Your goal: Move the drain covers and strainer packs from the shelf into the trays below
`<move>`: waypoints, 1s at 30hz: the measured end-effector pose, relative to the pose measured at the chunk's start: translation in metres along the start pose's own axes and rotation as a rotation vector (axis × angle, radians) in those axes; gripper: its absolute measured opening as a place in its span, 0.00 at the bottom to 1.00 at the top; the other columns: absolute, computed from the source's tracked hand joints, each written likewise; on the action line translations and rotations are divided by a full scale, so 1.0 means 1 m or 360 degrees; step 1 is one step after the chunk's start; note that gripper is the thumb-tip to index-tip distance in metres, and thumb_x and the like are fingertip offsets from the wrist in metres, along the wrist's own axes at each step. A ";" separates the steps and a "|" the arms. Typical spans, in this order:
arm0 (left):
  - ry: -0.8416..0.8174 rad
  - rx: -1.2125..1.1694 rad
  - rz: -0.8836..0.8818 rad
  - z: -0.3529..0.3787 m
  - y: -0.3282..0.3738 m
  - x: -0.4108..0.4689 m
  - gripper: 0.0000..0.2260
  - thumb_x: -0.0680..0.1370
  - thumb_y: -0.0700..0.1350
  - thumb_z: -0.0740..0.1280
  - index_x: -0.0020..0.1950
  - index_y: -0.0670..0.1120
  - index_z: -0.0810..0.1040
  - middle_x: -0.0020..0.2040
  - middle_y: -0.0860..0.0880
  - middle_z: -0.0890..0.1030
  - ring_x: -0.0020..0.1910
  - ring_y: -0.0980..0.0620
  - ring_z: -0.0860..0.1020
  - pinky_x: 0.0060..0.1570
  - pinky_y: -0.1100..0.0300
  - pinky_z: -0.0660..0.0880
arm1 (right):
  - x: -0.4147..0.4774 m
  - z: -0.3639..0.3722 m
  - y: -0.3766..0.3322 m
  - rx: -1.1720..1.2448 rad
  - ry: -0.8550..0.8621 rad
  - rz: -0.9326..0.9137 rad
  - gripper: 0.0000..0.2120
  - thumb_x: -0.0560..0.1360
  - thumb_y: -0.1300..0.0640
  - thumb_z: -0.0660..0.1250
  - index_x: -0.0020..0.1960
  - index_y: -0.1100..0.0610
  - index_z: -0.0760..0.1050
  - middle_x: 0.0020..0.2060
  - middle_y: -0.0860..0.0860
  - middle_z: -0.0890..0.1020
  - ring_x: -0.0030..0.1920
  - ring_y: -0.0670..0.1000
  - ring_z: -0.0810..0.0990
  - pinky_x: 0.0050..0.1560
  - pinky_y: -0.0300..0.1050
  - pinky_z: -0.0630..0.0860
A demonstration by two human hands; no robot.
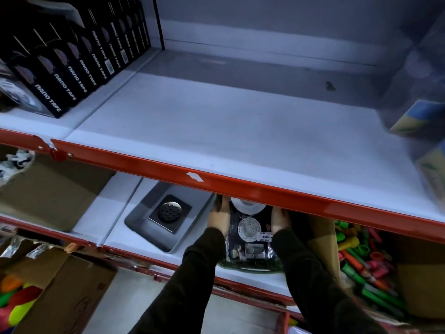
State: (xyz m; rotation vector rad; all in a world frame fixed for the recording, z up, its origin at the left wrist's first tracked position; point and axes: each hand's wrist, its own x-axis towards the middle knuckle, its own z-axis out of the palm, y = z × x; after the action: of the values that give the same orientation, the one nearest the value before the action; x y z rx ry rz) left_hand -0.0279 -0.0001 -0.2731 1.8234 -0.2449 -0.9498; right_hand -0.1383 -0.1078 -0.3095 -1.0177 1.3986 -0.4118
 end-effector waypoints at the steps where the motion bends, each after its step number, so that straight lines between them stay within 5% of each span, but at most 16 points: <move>1: 0.0109 -0.0057 0.0050 -0.003 -0.009 0.000 0.20 0.81 0.62 0.54 0.46 0.48 0.75 0.41 0.51 0.74 0.35 0.57 0.69 0.37 0.65 0.65 | -0.012 -0.001 0.004 -0.0112 0.0053 -0.0038 0.33 0.77 0.34 0.57 0.77 0.51 0.60 0.75 0.57 0.67 0.72 0.62 0.69 0.72 0.59 0.65; 3: 0.0154 -0.0087 0.0183 -0.021 -0.024 -0.014 0.18 0.81 0.58 0.58 0.47 0.45 0.79 0.47 0.49 0.80 0.43 0.53 0.76 0.48 0.61 0.73 | -0.034 -0.001 0.020 -0.0350 0.0116 -0.0321 0.34 0.74 0.29 0.55 0.75 0.42 0.61 0.75 0.55 0.67 0.71 0.62 0.70 0.72 0.59 0.65; 5: 0.0185 -0.0112 0.0354 -0.044 -0.041 -0.025 0.18 0.77 0.64 0.60 0.49 0.52 0.80 0.50 0.46 0.83 0.48 0.50 0.80 0.60 0.52 0.75 | -0.052 -0.002 0.038 -0.0756 0.0137 -0.0780 0.25 0.79 0.38 0.56 0.74 0.45 0.64 0.74 0.55 0.66 0.71 0.60 0.70 0.71 0.55 0.67; 8: 0.0243 0.0751 0.0441 -0.084 -0.062 -0.028 0.17 0.79 0.57 0.59 0.66 0.56 0.74 0.54 0.43 0.82 0.51 0.46 0.81 0.59 0.48 0.78 | -0.075 -0.007 0.061 -0.1532 0.0239 -0.1137 0.20 0.81 0.43 0.53 0.69 0.45 0.72 0.69 0.50 0.71 0.67 0.54 0.73 0.67 0.55 0.66; 11: 0.0298 0.1883 0.0355 -0.126 -0.084 -0.033 0.29 0.78 0.53 0.58 0.78 0.45 0.60 0.73 0.42 0.70 0.74 0.42 0.66 0.76 0.44 0.57 | -0.100 0.000 0.089 -0.1922 0.0113 -0.1220 0.22 0.77 0.42 0.49 0.55 0.45 0.81 0.54 0.46 0.82 0.54 0.54 0.80 0.55 0.53 0.66; 14: 0.0034 0.2342 0.0212 -0.150 -0.097 -0.039 0.27 0.76 0.52 0.58 0.75 0.48 0.65 0.75 0.45 0.68 0.78 0.44 0.59 0.78 0.39 0.40 | -0.123 0.016 0.110 -0.2049 0.0083 -0.1264 0.20 0.74 0.40 0.55 0.49 0.47 0.82 0.47 0.45 0.85 0.49 0.54 0.82 0.54 0.53 0.64; 20: -0.0216 0.2394 0.0475 -0.138 -0.094 -0.066 0.23 0.76 0.47 0.60 0.72 0.53 0.70 0.67 0.52 0.76 0.70 0.50 0.71 0.74 0.32 0.34 | -0.160 0.041 0.112 -0.2157 -0.0145 -0.1077 0.27 0.73 0.40 0.54 0.69 0.45 0.71 0.67 0.46 0.76 0.67 0.55 0.71 0.69 0.57 0.50; 30: -0.0379 0.2266 0.0567 -0.136 -0.090 -0.101 0.26 0.76 0.45 0.61 0.75 0.57 0.65 0.74 0.52 0.70 0.75 0.49 0.66 0.74 0.33 0.33 | -0.197 0.046 0.116 -0.2213 -0.0180 -0.0966 0.24 0.76 0.52 0.59 0.72 0.46 0.68 0.70 0.48 0.74 0.69 0.54 0.70 0.74 0.62 0.49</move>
State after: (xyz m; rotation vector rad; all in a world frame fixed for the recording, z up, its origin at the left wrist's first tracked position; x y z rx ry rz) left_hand -0.0219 0.1916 -0.2772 2.7128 -1.6644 -0.7326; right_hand -0.1691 0.1222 -0.2861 -2.5628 1.1476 0.2971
